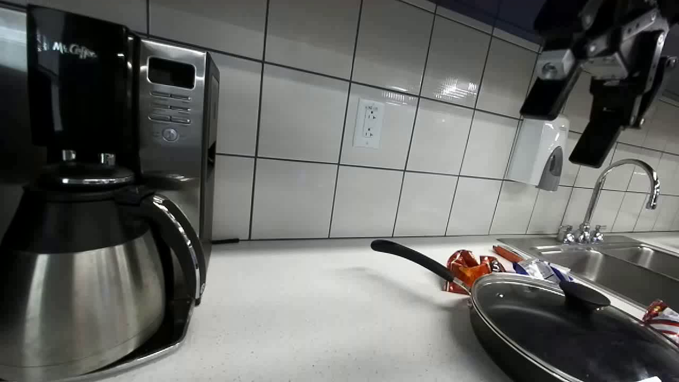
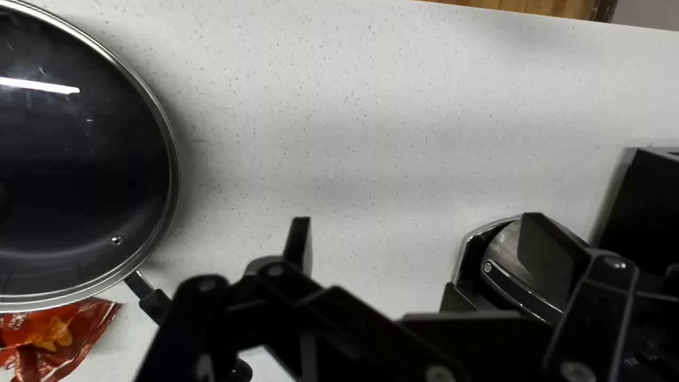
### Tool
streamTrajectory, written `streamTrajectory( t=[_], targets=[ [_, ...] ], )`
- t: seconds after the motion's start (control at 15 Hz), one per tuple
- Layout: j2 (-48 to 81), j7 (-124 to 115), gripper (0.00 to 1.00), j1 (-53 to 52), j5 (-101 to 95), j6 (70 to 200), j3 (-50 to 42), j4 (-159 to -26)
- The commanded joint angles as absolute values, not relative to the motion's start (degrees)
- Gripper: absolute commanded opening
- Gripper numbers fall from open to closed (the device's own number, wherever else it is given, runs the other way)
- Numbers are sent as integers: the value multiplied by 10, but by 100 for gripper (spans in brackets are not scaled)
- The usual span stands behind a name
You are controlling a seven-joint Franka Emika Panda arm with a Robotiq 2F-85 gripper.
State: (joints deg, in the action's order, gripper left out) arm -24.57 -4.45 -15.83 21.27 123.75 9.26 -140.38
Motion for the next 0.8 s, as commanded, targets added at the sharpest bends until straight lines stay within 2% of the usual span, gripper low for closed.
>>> streamTrajectory(
  t=[0.0, 0.73],
  targets=[
    [-246, -43, 100, -153, 215, 1235, 97, -1403],
    [-272, -49, 100, -126, 177, 1240, 90, -1439]
  ],
)
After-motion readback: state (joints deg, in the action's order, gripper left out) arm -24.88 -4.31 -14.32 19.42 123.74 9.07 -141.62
